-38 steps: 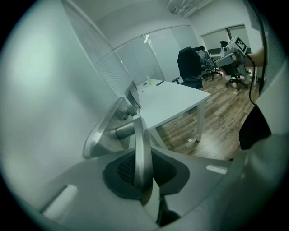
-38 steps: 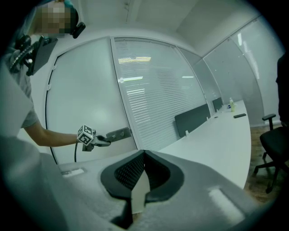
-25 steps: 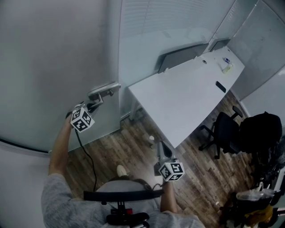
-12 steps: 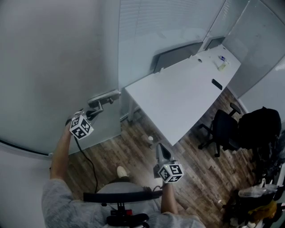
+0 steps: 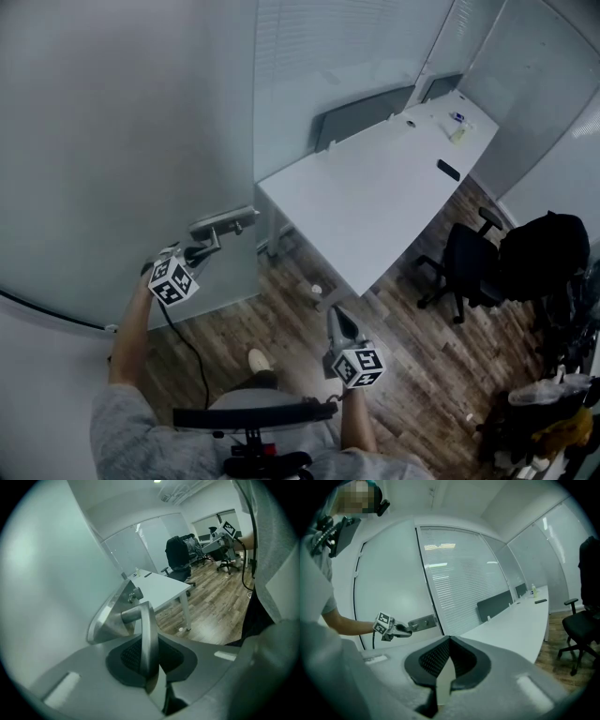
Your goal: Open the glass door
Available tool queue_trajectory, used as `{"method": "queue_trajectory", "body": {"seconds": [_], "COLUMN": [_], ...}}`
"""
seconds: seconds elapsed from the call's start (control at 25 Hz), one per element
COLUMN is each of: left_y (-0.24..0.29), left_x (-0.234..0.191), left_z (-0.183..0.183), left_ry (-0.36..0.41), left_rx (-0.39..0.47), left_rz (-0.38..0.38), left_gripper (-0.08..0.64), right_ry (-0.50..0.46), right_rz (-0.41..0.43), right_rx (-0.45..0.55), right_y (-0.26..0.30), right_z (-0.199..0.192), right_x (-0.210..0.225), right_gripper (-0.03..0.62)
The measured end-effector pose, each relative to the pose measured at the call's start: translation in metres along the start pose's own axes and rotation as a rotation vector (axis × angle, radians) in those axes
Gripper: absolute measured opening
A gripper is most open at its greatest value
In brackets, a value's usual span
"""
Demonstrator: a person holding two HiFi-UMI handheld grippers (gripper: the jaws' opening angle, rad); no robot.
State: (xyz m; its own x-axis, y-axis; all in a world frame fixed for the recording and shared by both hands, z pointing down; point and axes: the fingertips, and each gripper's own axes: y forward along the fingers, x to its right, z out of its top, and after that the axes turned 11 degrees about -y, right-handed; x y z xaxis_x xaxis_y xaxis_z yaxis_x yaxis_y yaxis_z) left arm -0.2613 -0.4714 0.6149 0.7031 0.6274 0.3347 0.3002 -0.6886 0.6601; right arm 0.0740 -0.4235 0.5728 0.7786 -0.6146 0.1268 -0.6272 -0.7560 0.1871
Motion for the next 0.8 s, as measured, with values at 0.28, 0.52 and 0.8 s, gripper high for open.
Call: {"method": "queue_trajectory", "body": {"seconds": [0.28,0.52,0.8], "left_y": [-0.012,-0.024,-0.041], "left_x": [0.036,0.063,0.100], "left_z": [-0.003,0.000,-0.004], "left_ry": [0.030,0.045,0.055], "left_rx": [0.016,0.027,0.028], "left_rz": [-0.037,-0.060,-0.089], "left_gripper": [0.043,0.052,0.060], "right_ry": [-0.002,-0.004,-0.016], "right_rz": [-0.024,-0.034,-0.029], "right_rx": [0.013,0.021,0.029], "right_y": [-0.030,-0.055,-0.090], "right_z": [-0.008,-0.011,-0.021], "right_x": [-0.005,-0.008,-0.020], "right_gripper": [0.002,0.002,0.002]}}
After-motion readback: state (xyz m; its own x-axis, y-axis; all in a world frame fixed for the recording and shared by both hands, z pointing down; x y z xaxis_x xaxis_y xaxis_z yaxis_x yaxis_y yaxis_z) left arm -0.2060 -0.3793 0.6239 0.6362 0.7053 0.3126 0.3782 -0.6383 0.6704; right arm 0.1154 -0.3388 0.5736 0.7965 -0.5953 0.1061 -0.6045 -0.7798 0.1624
